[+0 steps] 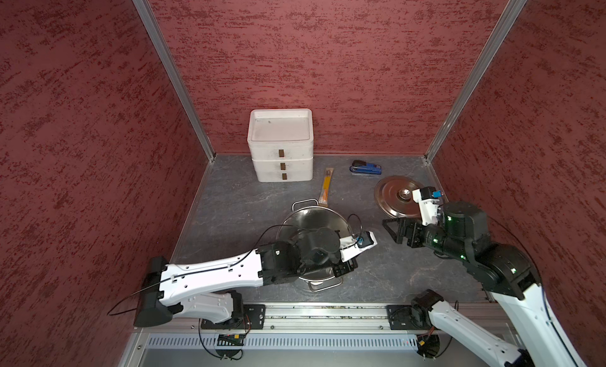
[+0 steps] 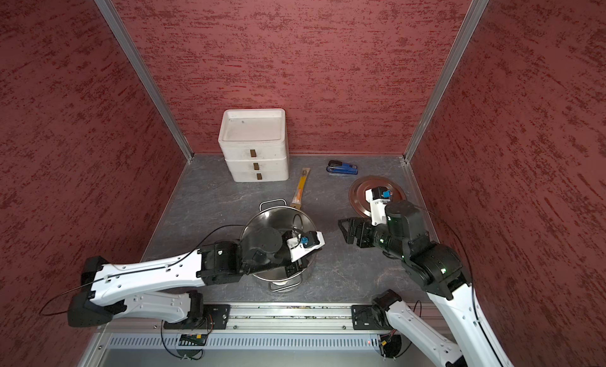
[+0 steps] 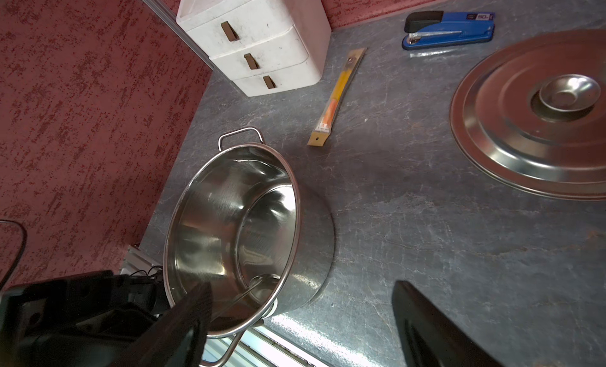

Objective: Stir the soup with a spoon
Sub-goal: Stir the soup in the pan with a stick.

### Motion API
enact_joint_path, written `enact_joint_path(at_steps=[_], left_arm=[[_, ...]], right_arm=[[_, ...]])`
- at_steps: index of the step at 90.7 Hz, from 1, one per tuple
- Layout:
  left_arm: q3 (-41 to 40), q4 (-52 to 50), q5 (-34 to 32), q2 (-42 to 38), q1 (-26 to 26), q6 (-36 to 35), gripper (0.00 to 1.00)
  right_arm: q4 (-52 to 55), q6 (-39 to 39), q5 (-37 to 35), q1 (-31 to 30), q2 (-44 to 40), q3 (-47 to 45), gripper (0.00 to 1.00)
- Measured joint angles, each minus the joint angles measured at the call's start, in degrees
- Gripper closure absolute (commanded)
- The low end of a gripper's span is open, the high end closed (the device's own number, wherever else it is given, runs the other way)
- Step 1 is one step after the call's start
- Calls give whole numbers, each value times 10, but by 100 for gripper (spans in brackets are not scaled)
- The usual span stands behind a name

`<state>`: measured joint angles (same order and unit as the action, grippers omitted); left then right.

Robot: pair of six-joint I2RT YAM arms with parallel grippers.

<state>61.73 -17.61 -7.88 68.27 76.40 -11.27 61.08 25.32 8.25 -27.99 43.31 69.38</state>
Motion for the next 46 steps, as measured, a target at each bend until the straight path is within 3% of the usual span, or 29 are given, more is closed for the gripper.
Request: enact_joint_path(at_steps=[24, 46], left_arm=[[-100, -72, -81, -147, -12, 70, 100], [-140, -90, -96, -235, -179, 93, 100]], right_arm=[[-1, 12, 0, 0, 1, -3, 11], [-2, 18, 0, 0, 4, -3, 12]])
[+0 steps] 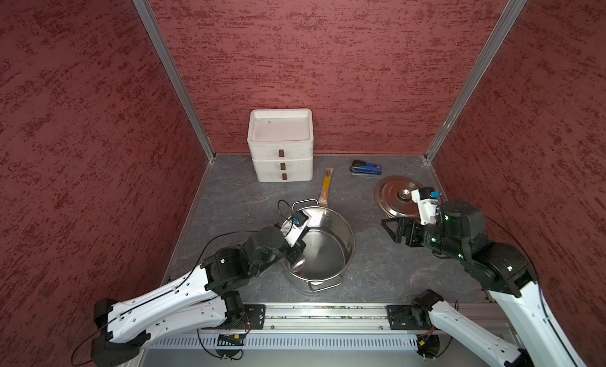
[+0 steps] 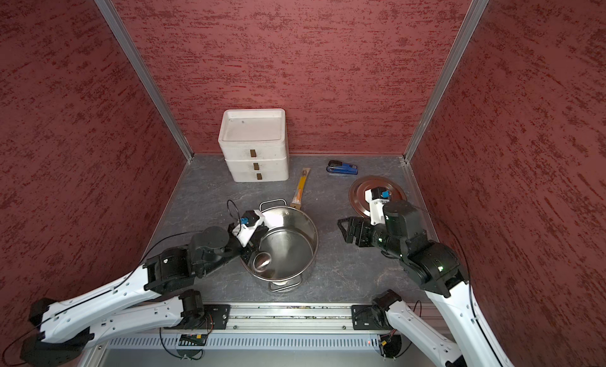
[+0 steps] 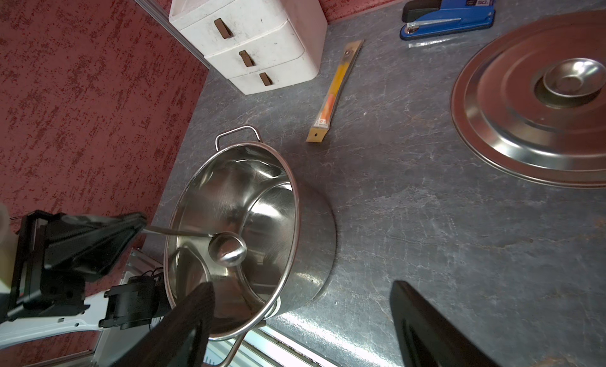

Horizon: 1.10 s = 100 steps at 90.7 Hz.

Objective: Stir the soup with a spoon
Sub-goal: Stir the soup in the pan with a stick.

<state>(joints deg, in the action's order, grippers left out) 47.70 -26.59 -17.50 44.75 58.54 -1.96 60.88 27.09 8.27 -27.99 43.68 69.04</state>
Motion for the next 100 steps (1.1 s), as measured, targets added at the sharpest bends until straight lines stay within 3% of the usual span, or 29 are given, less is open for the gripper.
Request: enact_joint_path(at_steps=[17, 35, 65, 100], left_arm=[[4, 11, 37, 32, -103, -4, 100], [34, 45, 81, 117, -139, -29, 100], [136, 119, 156, 276, -130, -69, 100], [221, 137, 202, 374, -33, -113, 100]], right_arm=[[0, 4, 0, 0, -1, 0, 13], [2, 6, -2, 0, -10, 0, 13], [14, 10, -12, 0, -27, 4, 13], [30, 14, -24, 0, -48, 10, 13]])
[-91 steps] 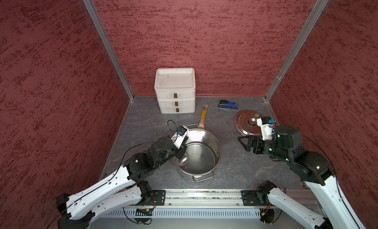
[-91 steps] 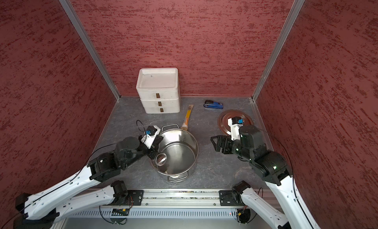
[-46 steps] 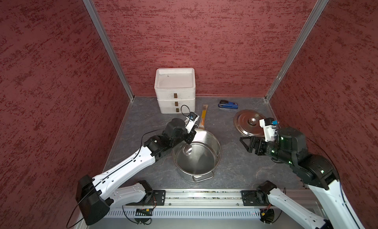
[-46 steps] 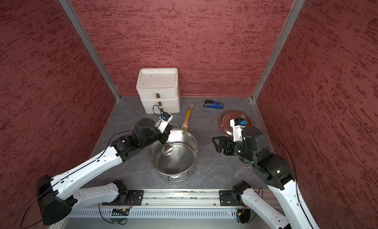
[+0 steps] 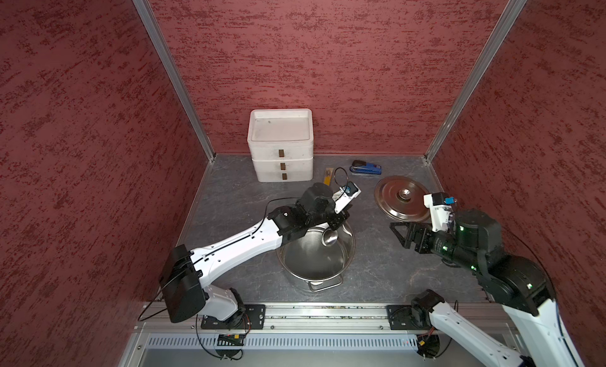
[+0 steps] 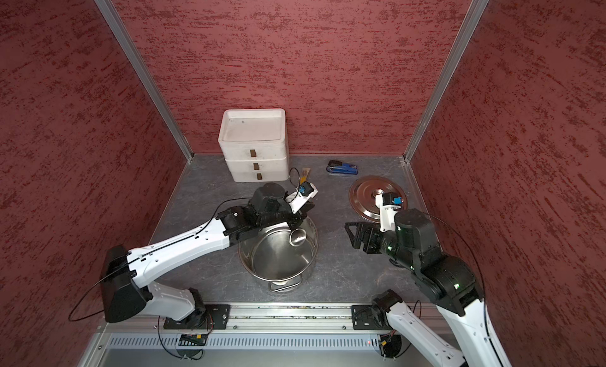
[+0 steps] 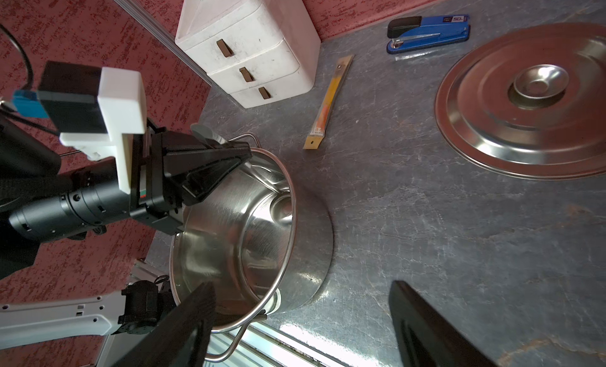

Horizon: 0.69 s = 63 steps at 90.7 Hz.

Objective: Stir the soup with a spoon
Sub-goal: Stir the soup in the pan with a stick.

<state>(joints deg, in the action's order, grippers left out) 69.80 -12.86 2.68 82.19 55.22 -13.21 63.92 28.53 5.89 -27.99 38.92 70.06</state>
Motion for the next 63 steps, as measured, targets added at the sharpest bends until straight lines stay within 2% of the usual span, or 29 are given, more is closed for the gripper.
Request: enact_joint_path(at_steps=[23, 43, 63], left_arm=[[-10, -21, -5, -19, 82, -8, 100], [-80, -57, -48, -129, 139, 8, 100], [-158, -98, -108, -248, 149, 46, 100]], right_arm=[[7, 2, -2, 0, -4, 0, 13], [6, 5, -1, 0, -4, -2, 13], [1, 6, -1, 0, 3, -5, 14]])
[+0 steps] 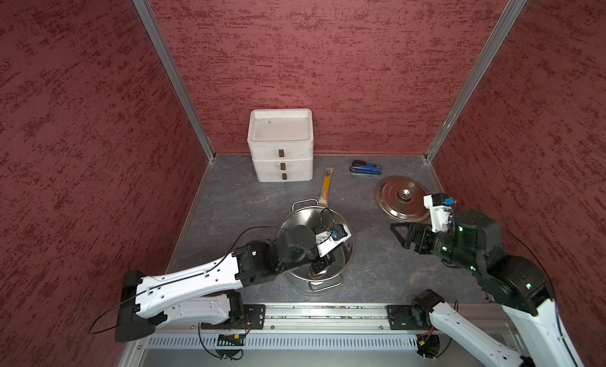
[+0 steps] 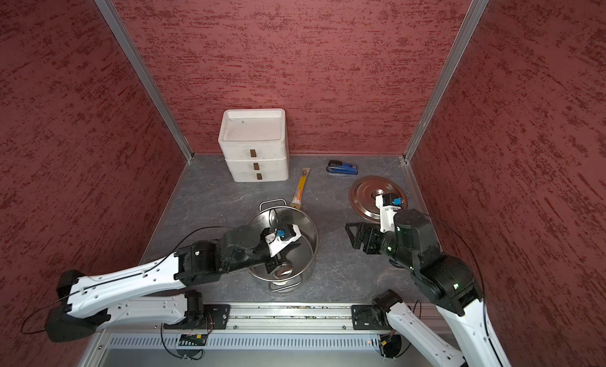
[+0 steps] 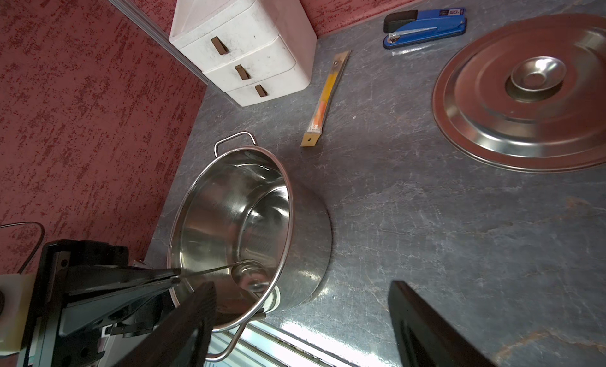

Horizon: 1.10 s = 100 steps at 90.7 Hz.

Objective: Stir the soup with a spoon
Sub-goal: Stir the soup in the pan with a stick.

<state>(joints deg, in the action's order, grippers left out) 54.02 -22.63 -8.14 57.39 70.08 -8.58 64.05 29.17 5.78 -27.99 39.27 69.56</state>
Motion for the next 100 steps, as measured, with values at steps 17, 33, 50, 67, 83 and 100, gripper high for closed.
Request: enact_joint_path(at_steps=[17, 33, 50, 67, 83, 100], left_arm=[[-33, -29, -33, -69, -38, 19, 100], [-55, -29, -29, -89, -140, 27, 100], [-52, -3, 5, -54, -238, 21, 100], [-10, 23, 40, 30, -287, 5, 100], [57, 63, 80, 115, -285, -12, 100], [131, 84, 111, 207, -253, -35, 100]], right_arm=[[-5, 0, 0, 0, 9, 0, 14], [-8, 0, 0, 0, 12, 0, 14], [-8, 0, 0, 0, 11, 0, 15], [-7, 2, 0, 0, 5, 0, 15], [-5, 5, -1, 0, -2, 0, 15], [2, 7, -6, 0, -13, 0, 15]])
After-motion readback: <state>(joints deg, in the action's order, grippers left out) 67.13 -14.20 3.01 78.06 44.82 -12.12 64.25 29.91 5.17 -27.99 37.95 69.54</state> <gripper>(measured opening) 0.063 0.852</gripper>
